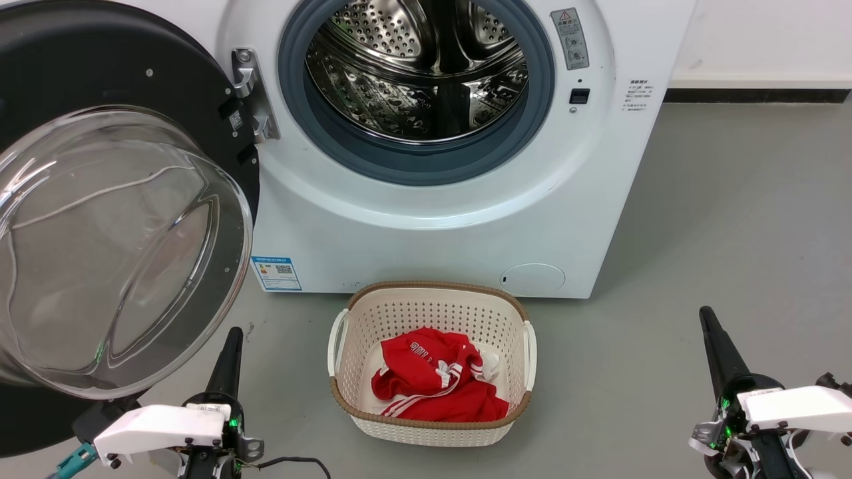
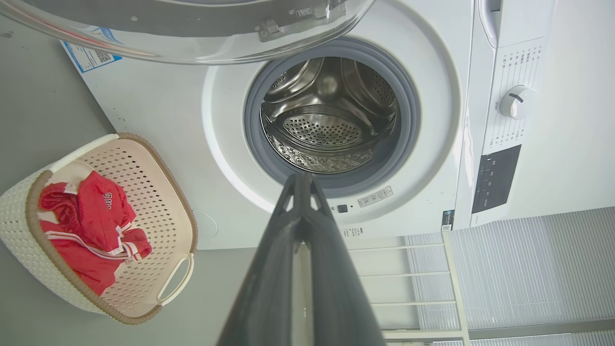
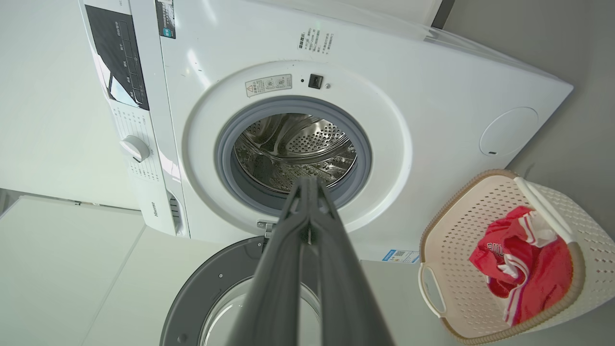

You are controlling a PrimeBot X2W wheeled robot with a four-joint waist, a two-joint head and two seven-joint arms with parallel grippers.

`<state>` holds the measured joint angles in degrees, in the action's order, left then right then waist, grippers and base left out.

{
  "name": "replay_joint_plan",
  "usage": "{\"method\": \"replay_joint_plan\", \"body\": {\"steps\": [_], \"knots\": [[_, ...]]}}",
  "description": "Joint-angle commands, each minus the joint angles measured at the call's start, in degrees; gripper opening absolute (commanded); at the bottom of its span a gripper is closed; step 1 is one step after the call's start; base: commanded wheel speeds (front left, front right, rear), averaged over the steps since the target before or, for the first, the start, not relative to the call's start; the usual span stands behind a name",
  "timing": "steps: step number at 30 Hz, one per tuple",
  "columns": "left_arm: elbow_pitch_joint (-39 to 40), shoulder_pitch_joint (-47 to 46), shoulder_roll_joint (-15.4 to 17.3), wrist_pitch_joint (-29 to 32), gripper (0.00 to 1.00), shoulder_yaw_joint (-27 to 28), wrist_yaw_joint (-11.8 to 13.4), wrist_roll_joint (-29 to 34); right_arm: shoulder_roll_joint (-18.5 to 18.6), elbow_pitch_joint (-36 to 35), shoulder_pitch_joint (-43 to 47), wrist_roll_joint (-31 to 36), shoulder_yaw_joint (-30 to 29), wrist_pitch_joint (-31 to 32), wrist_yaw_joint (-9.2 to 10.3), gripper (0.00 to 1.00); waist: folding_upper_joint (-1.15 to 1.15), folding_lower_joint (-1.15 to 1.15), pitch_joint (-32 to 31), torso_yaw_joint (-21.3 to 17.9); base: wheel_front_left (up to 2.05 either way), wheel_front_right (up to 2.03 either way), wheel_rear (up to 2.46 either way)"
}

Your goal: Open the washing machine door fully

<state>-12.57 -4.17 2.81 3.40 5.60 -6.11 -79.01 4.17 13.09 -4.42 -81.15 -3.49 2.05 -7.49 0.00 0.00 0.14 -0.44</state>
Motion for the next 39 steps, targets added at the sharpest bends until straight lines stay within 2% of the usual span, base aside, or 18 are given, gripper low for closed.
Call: {"method": "replay_joint_plan", "body": {"steps": [1, 29, 39], "knots": [[-0.05, -1.3, 0.11, 0.33, 0.0, 0.17, -0.42, -1.13, 0.12, -0.05, -1.07, -1.28, -0.19, 0.2, -0.01, 0.0, 0.0, 0.0, 0.0, 0.02, 0.0, 0.0, 0.0], [-1.62, -2.4, 0.12, 3.35, 0.0, 1.09, -1.52, -13.49, -0.19, 0.94, -1.97, -12.64, -1.55, 3.42, 0.0, 0.0, 0.0, 0.0, 0.04, 0.43, 0.0, 0.0, 0.0], [-1.6, -2.38, 0.11, 3.33, 0.0, 1.07, -1.55, -13.44, -0.33, 0.93, -2.01, -12.35, -1.76, 3.55, 0.0, 0.0, 0.0, 0.0, 0.04, 0.44, 0.0, 0.0, 0.0]]}}
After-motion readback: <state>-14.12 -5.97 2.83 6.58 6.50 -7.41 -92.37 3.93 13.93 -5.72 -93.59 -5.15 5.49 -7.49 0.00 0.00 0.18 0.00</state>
